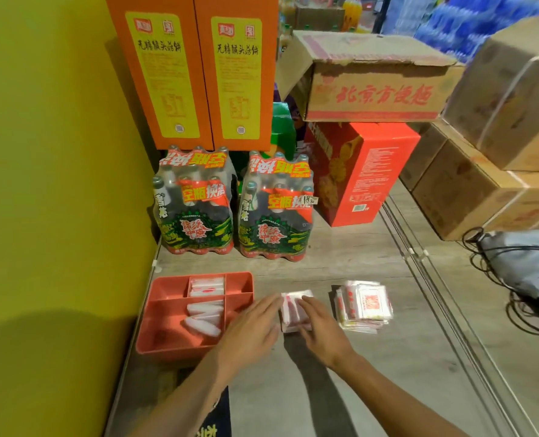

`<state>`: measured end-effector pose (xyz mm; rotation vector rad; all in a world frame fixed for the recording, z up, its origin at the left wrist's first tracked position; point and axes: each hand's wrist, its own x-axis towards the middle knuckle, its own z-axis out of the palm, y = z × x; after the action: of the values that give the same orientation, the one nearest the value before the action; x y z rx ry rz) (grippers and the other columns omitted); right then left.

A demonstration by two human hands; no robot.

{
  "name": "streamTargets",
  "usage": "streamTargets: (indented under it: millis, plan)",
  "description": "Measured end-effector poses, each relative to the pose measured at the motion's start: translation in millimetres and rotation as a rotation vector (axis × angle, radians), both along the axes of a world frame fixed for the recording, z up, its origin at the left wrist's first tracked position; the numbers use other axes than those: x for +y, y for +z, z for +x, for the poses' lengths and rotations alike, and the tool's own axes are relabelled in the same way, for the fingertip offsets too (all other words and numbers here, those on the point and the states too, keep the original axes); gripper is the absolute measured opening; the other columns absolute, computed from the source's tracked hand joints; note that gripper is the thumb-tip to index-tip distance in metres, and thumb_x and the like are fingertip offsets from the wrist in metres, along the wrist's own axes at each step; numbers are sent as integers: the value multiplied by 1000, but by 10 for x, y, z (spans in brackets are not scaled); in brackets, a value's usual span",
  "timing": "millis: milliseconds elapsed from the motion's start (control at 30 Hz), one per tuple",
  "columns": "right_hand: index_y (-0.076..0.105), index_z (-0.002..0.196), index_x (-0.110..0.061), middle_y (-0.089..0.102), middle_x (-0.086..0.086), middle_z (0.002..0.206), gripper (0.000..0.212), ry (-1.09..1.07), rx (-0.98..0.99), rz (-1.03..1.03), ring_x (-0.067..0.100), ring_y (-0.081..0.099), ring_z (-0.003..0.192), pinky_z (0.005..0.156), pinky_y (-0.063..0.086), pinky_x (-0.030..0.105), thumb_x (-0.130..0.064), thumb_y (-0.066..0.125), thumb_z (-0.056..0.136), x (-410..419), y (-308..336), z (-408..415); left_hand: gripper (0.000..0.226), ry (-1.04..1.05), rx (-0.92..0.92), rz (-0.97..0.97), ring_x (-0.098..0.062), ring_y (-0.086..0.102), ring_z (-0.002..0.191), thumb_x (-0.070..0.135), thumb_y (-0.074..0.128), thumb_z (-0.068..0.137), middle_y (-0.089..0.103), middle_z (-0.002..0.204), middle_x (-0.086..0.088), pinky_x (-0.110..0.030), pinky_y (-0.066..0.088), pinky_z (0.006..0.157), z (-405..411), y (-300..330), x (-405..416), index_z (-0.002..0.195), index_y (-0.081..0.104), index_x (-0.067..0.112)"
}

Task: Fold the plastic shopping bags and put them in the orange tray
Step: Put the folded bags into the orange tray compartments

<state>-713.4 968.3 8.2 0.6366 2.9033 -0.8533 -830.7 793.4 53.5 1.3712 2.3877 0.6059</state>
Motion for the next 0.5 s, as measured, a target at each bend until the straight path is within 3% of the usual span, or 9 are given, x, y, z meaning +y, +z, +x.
streamTargets:
  millis: [133,267,367,500]
  plan:
    - [28,157,-12,25,4,164,63,57,-35,37,22,29,149,116,11,15,-29,53,102,120,-211,27,68,98,-213,-112,-14,21,152,29,52,101,22,166,5,-39,23,124,205,-382,375,160,18,27]
    - [23,159,-10,14,7,167,70,117,-16,19,25,15,154,115,-3,16,-31,53,99,205,-420,77,62,300,-366,-73,-16,50,136,20,58,91,52,148,3,-40,42,113,254,-656,661,150,40,25]
    - [18,160,-11,7,7,168,75,139,11,1,24,6,156,115,-10,15,-31,53,97,229,-535,119,48,528,-447,47,-14,61,123,12,61,93,63,136,3,-38,52,103,288,-783,792,140,53,21]
    - [13,160,-12,1,5,168,78,169,36,-24,22,-1,156,126,4,30,-31,53,96,253,-642,170,27,829,-640,234,-4,66,99,6,65,94,71,104,13,-18,52,81,371,-744,896,108,65,29]
